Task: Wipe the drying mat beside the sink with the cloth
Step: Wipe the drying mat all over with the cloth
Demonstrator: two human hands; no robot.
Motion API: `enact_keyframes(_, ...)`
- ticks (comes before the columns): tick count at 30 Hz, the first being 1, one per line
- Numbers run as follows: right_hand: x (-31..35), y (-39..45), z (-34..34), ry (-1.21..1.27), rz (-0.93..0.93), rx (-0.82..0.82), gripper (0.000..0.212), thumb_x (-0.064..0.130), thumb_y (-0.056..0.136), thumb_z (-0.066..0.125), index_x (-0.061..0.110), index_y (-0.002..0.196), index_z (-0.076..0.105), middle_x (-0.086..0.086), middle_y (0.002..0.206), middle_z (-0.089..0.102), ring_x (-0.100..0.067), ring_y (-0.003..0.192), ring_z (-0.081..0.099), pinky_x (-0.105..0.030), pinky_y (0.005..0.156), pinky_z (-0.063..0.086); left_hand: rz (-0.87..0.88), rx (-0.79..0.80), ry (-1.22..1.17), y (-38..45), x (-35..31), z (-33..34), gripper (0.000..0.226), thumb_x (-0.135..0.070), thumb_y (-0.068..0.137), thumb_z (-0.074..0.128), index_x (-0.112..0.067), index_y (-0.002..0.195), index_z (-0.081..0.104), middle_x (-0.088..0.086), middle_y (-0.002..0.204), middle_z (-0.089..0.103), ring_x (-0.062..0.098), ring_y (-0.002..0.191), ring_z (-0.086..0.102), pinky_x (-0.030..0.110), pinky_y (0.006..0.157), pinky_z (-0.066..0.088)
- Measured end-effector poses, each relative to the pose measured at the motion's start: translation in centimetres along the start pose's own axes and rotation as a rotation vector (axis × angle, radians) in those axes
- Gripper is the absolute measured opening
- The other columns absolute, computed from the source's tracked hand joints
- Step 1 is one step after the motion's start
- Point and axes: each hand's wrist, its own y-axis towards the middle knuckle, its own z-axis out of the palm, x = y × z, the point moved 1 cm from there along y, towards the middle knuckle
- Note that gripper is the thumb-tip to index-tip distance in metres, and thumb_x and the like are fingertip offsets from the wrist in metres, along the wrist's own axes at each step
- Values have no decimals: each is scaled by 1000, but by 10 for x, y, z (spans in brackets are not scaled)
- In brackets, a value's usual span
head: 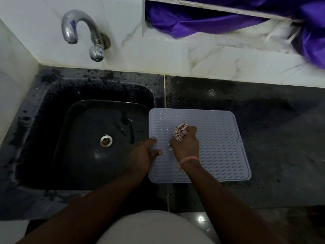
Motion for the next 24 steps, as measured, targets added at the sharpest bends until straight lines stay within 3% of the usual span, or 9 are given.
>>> enact_keyframes(2,5,-3,7,-2,-2,16,53,23,79,77,16,117,41,-10,103,65,-28,91,65,-30,79,51,8,-13,-6,-1,0,0,62,-76,76,59,-45,129,50,-12,119,58,5,99,55,15,75,37)
enact_keyframes(5,10,-6,15,9,-1,41,53,25,80,76,17,118,41,-11,104,65,-28,91,65,-32,80,54,21,-7,-34,-1,0,1,59,-76,77,56,-46,128,49,-9,120,59,6,98,55,22,79,40)
enact_keyframes(9,11,-8,22,44,-15,60,52,23,80,78,16,117,42,-4,99,61,-23,89,63,-31,81,54,75,-46,-9,-7,-2,2,50,-69,87,54,-43,129,52,-17,120,61,1,98,57,11,77,39)
enact_keyframes(13,15,-11,33,77,-20,113,53,24,79,79,20,116,41,-1,99,60,-17,86,61,-28,80,54,45,-51,-33,-7,-1,3,38,-58,92,54,-41,126,54,-14,116,70,8,100,67,31,85,54)
enact_keyframes(16,13,-8,38,110,9,135,54,28,78,80,23,114,40,1,98,61,-15,84,63,-28,79,55,59,-78,16,-7,-2,3,33,-52,93,55,-43,125,52,-13,109,72,8,92,69,26,74,49)
enact_keyframes(19,7,-4,38,238,88,161,57,27,75,85,25,113,42,12,95,59,1,82,60,-12,67,49,83,-91,46,-8,3,4,31,-60,92,47,-44,118,51,-18,96,68,3,80,63,23,67,42)
enact_keyframes(20,5,-2,36,316,139,165,57,25,74,86,24,113,44,11,96,61,0,84,61,-9,62,48,92,-95,66,-9,5,5,30,-64,91,45,-44,113,51,-22,87,64,1,75,60,21,62,39)
enact_keyframes(22,-2,3,33,547,283,144,48,15,73,87,16,110,55,-1,98,70,-18,88,71,-16,61,56,115,-108,122,-10,10,5,28,-67,93,44,-44,106,53,-25,78,60,1,71,62,10,56,33)
enact_keyframes(24,-12,10,25,723,409,110,46,10,74,86,8,113,61,-12,105,74,-31,96,73,-37,74,63,140,-114,160,-9,14,7,30,-65,94,47,-44,114,54,-19,91,68,6,80,67,7,61,37)
